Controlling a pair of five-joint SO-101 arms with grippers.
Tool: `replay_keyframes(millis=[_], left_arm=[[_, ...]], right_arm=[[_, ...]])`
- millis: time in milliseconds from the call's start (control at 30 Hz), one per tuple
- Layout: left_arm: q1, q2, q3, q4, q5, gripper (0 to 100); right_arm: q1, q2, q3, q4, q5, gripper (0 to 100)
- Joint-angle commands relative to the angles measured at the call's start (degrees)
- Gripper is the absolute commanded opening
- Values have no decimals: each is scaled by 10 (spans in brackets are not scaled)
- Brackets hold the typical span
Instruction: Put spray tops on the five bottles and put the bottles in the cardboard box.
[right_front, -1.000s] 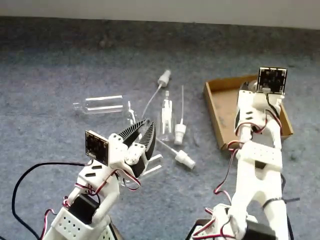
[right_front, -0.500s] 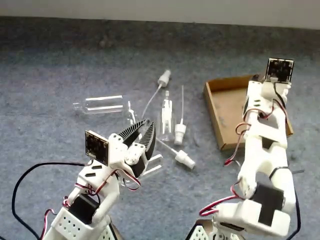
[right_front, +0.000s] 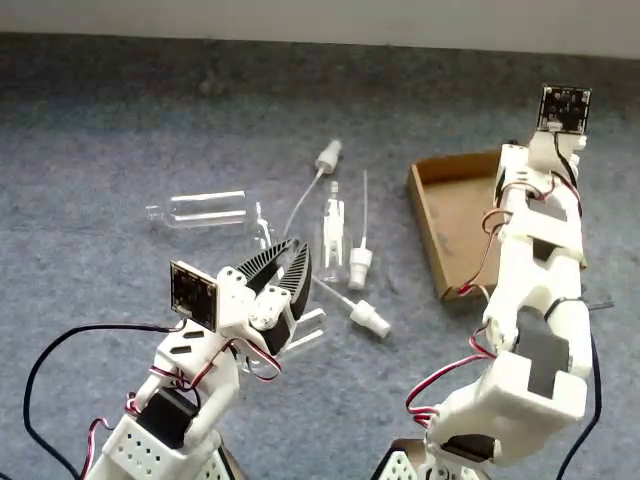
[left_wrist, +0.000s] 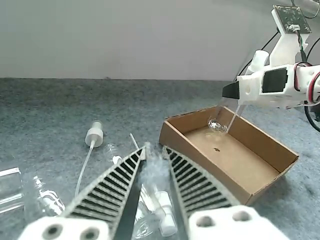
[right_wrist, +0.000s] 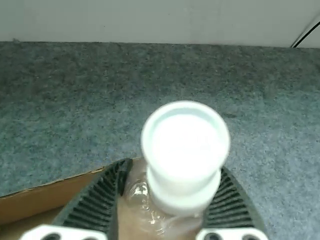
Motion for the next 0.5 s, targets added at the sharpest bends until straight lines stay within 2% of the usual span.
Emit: replay_keyframes(millis=[0,300,467], left_arm=[[-5,-2,10,-13,-2,6],[-5,-2,10,-13,-2,6],[-5,-2,10,-13,-2,6]], right_arm=[[7,9,-66,13,6,71],[7,38,-77,13,6,77],[7,37,-76,13,6,166]])
